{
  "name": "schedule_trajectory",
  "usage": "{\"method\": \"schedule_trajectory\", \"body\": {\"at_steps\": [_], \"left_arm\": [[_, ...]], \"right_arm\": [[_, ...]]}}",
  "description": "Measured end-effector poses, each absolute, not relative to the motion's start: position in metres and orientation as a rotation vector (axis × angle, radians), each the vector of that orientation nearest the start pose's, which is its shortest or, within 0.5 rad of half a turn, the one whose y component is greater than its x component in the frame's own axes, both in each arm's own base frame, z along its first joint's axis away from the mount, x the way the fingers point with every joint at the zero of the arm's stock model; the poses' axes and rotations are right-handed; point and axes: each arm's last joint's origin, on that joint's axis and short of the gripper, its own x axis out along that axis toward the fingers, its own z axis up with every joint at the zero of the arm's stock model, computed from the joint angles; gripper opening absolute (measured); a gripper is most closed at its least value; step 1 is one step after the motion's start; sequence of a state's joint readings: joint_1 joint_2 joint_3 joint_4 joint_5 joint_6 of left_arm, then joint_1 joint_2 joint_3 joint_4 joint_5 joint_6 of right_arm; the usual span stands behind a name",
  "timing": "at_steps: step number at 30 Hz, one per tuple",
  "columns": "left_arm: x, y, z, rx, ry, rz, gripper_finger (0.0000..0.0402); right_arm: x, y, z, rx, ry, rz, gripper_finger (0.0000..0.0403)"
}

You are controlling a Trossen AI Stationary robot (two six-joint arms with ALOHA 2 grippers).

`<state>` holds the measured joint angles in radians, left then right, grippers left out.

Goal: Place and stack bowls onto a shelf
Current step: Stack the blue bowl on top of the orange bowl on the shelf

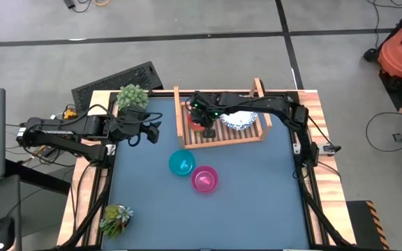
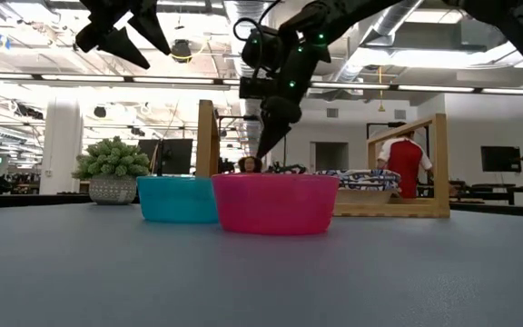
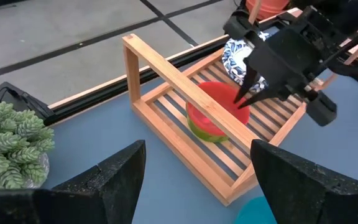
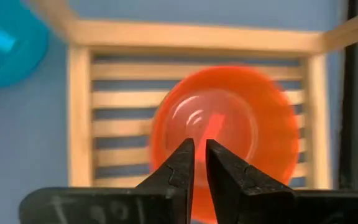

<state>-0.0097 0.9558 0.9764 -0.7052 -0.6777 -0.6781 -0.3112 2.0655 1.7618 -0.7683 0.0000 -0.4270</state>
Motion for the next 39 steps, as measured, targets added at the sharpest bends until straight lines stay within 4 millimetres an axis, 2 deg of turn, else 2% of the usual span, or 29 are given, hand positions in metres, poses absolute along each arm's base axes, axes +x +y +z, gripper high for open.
{"method": "schedule_trajectory", "body": {"at_steps": [6, 10, 13, 20, 23, 30, 33, 35, 39], "left_arm": [[0.181, 0.016, 0.327, -0.394, 0.407, 0.828, 0.0274], [0.181, 0.016, 0.327, -0.394, 0.408, 0.827, 0.0274], [0.181, 0.016, 0.327, -0.394, 0.408, 0.827, 0.0274], [0.182, 0.015, 0.326, -0.425, 0.422, 0.794, 0.0274], [0.182, 0.015, 0.326, -0.434, 0.421, 0.794, 0.0274], [0.182, 0.015, 0.326, -0.440, 0.415, 0.800, 0.0274], [0.182, 0.016, 0.326, -0.448, 0.412, 0.802, 0.0274], [0.182, 0.016, 0.326, -0.450, 0.411, 0.804, 0.0274], [0.182, 0.016, 0.326, -0.466, 0.402, 0.810, 0.0274]], "right_arm": [[0.424, -0.126, 0.254, -0.221, 1.047, -0.036, 0.0070], [0.425, -0.112, 0.265, -0.170, 0.991, 0.107, 0.0071], [0.427, -0.097, 0.265, -0.144, 0.968, 0.232, 0.0071], [0.431, -0.061, 0.235, -0.370, 1.073, 0.527, 0.0071], [0.430, -0.048, 0.232, -0.429, 1.085, 0.604, 0.0072], [0.443, -0.018, 0.223, -0.622, 0.978, 0.729, 0.0082], [0.449, -0.010, 0.215, -0.677, 0.951, 0.767, 0.0092], [0.454, -0.006, 0.203, -0.707, 0.949, 0.796, 0.0101], [0.456, -0.006, 0.191, -0.746, 0.988, 0.785, 0.0123]]}}
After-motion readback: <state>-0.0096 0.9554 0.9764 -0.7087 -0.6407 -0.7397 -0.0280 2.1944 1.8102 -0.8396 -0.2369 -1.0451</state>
